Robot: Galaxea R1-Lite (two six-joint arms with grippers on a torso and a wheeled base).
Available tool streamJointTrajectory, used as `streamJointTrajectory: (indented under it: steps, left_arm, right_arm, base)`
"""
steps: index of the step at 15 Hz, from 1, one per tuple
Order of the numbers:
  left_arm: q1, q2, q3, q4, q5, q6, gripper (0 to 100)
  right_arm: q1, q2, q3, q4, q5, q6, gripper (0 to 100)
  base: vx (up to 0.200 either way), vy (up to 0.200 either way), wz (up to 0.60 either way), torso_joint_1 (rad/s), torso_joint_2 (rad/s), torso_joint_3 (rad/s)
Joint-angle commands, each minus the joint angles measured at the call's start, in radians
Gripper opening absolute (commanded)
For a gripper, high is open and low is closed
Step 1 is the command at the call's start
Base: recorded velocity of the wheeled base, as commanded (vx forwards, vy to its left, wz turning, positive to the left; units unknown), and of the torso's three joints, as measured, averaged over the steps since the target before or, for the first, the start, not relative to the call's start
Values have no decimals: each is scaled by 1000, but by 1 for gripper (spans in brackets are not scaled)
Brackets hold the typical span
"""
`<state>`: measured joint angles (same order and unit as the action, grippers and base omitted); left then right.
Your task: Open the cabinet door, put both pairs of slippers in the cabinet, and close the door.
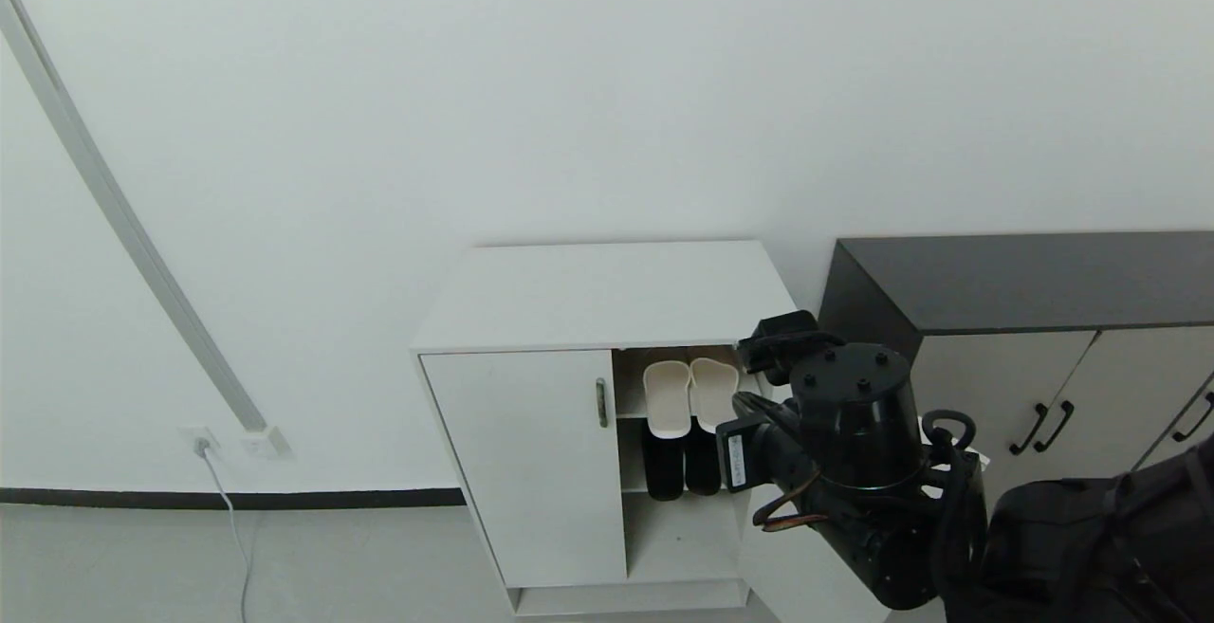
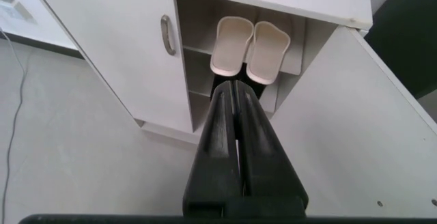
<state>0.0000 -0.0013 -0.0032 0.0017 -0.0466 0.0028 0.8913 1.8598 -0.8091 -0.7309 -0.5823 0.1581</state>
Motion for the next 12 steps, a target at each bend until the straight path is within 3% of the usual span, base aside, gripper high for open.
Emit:
streamJointTrajectory:
  steps: [1,6,12]
  left_arm:
    - [0,1,0,0,1,0,0]
    - [0,1,0,0,-1,0,0]
    - [0,1,0,0,-1,0,0]
  right_arm:
    - [0,-2,5,-4,-1,0,0]
    - [0,1,11,-18,-1,-12,0]
    - [-2,2,21,-36,1,-22,0]
  base:
    - [0,0,-600,2,-2,-2]
    - [0,0,-600,5,-1,0]
    - [0,0,0,0,0,0]
